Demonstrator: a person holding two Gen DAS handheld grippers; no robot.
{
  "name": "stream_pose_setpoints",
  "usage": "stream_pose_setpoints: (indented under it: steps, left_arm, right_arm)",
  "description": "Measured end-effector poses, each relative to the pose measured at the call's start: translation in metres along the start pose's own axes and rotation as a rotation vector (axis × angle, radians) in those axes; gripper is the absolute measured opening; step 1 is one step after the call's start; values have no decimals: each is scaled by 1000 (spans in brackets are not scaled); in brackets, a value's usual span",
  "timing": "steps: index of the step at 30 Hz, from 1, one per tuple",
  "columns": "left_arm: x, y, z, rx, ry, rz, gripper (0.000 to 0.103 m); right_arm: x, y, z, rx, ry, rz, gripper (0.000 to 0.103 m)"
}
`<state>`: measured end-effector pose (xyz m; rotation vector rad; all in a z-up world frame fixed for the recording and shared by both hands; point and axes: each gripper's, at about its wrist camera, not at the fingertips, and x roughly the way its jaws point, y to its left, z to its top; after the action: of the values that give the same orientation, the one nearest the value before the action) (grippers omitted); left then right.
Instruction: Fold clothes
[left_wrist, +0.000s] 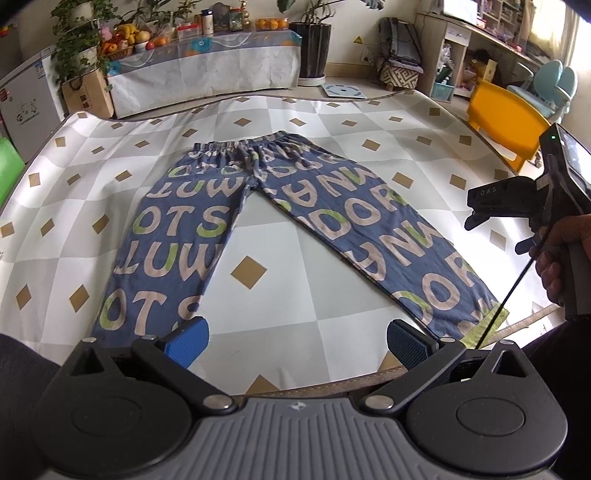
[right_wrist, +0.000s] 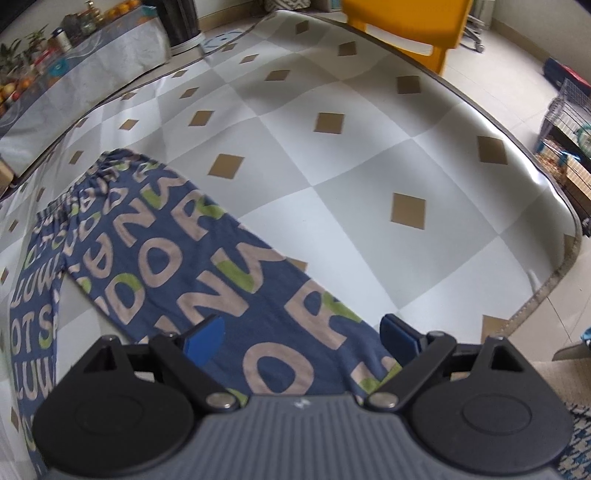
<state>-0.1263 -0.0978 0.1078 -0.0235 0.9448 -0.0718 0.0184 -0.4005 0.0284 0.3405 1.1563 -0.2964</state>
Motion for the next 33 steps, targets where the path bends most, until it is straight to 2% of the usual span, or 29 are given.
stream_pose_setpoints:
  steps: [16, 33]
  left_arm:
    - [-15, 14, -1, -60, -32, 25, 103]
    - [-14, 9, -2, -29, -19, 32, 103]
  right_arm:
    - [-14, 29, -9, -138, -7, 167, 91]
    - [-17, 34, -14, -168, -19, 173, 91]
